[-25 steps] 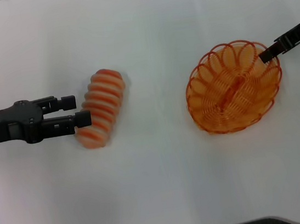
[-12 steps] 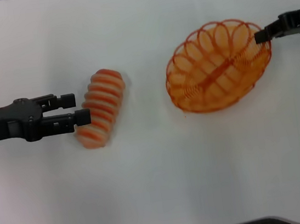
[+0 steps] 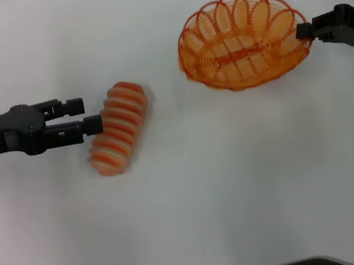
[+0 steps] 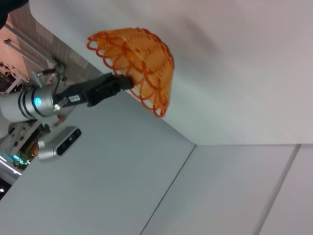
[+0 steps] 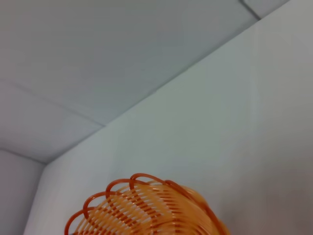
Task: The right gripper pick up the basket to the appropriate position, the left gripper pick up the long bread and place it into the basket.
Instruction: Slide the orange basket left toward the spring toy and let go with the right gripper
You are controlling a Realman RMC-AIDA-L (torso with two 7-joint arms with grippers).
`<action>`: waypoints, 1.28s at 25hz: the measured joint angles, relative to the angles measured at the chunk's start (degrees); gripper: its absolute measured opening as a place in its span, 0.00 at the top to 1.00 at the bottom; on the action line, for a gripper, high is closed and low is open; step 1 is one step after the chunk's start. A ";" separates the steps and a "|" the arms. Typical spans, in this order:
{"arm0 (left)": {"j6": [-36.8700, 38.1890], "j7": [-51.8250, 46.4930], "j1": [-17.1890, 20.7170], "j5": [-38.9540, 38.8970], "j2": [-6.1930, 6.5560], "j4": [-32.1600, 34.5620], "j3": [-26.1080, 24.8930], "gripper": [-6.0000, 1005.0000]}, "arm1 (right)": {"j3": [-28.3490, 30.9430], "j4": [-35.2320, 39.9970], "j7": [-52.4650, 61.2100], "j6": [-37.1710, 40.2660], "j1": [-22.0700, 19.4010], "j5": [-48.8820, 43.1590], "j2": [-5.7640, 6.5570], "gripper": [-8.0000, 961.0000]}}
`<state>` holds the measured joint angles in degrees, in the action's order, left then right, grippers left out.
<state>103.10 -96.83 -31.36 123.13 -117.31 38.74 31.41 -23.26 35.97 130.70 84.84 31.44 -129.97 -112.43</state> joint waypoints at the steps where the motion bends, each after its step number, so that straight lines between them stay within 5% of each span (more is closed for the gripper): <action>1: 0.00 0.00 -0.07 0.00 0.01 -0.02 -0.06 0.14 | 0.11 -0.36 0.09 -0.59 -0.46 0.62 -0.32 0.87; 17: -0.75 -0.34 -1.54 0.00 0.32 -0.35 -0.65 0.14 | 2.08 -8.53 -0.35 -7.91 -2.19 2.61 -2.17 0.86; 22: -0.85 -0.37 -1.53 0.03 0.19 -0.39 -0.65 0.14 | 2.54 -8.55 -0.59 -7.42 -2.66 3.25 -2.39 0.66; 32: -0.39 -0.34 -1.53 0.03 0.20 -0.43 -0.54 0.14 | 4.68 -6.38 -10.27 -4.87 -6.31 6.17 -2.45 0.53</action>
<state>102.71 -97.17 -32.89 123.16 -117.12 38.31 30.87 -18.58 29.59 120.43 79.97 25.14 -123.80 -114.87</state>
